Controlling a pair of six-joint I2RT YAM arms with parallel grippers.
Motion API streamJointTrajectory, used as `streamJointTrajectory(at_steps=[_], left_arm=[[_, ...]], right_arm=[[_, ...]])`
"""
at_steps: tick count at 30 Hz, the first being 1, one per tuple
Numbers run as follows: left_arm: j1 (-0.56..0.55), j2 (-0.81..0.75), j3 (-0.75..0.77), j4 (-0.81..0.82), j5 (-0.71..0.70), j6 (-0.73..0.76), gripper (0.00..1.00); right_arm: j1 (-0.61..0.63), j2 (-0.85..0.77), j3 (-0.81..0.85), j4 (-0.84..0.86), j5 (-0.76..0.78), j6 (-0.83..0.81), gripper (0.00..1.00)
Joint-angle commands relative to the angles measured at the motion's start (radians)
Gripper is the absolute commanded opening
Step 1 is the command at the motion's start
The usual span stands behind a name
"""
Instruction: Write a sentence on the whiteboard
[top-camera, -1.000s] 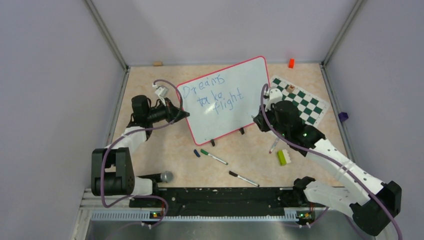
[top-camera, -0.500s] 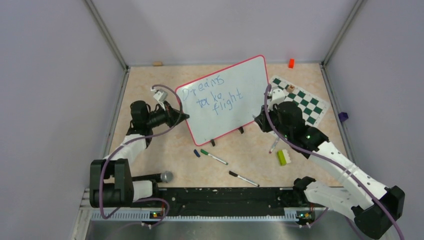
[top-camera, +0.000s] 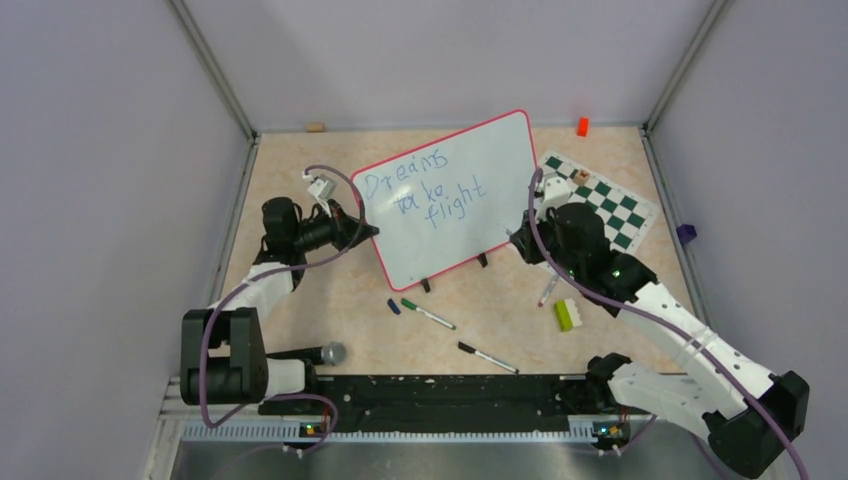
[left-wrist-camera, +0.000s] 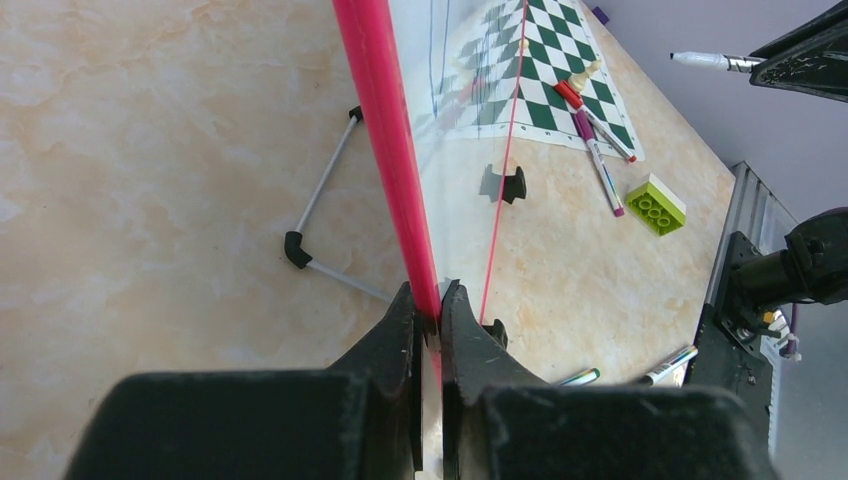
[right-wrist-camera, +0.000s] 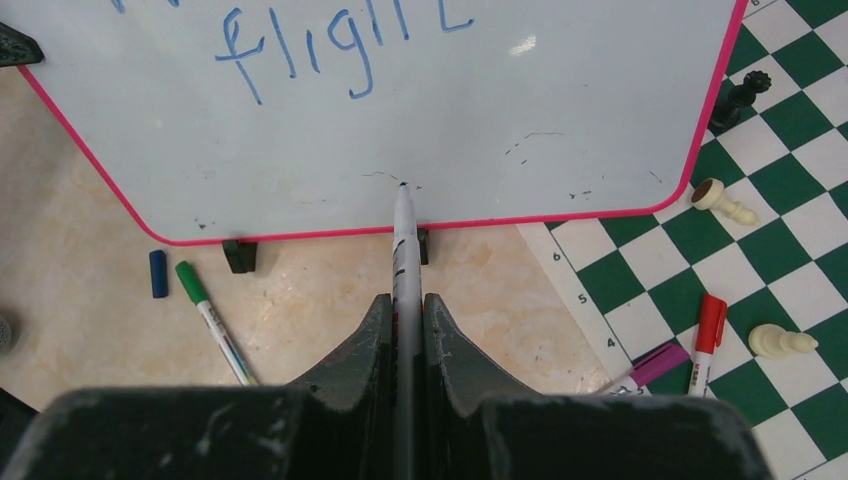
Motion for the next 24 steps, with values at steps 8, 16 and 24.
streamJointTrajectory(at_steps=[8,16,24], left_arm=[[-0.001,0.06,0.041,-0.05,-0.063,0.16,0.0],[-0.004,0.079,0.062,-0.074,-0.049,0.171,0.0],[-0.017,0.093,0.083,-0.105,-0.062,0.185,0.0]], right_arm=[[-0.007,0.1,0.083,0.041,-0.042,0.031,0.0],[0.093,0.229,0.133,0.098,0.021,0.012,0.0],[0.146,0.303,0.13,0.121,0.077,-0.01,0.0]])
